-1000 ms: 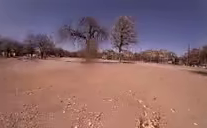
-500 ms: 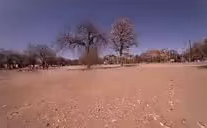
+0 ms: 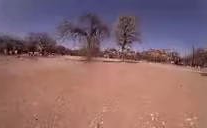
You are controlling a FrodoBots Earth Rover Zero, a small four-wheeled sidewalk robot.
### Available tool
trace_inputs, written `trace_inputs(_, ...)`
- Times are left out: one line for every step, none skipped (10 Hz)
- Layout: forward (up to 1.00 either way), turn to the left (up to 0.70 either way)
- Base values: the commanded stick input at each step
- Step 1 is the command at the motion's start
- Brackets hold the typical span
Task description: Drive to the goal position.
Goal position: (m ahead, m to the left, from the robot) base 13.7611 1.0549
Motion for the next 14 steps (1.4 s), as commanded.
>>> trace_inputs(1.00, 0.00)
trace_inputs(1.00, 0.00)
trace_inputs(1.00, 0.00)
trace_inputs(1.00, 0.00)
trace_inputs(1.00, 0.00)
trace_inputs(1.00, 0.00)
trace_inputs(1.00, 0.00)
trace_inputs(1.00, 0.00)
trace_inputs(1.00, 0.00)
trace_inputs(1.00, 0.00)
trace_inputs(1.00, 0.00)
trace_inputs(1.00, 0.00)
trace_inputs(1.00, 0.00)
trace_inputs(1.00, 0.00)
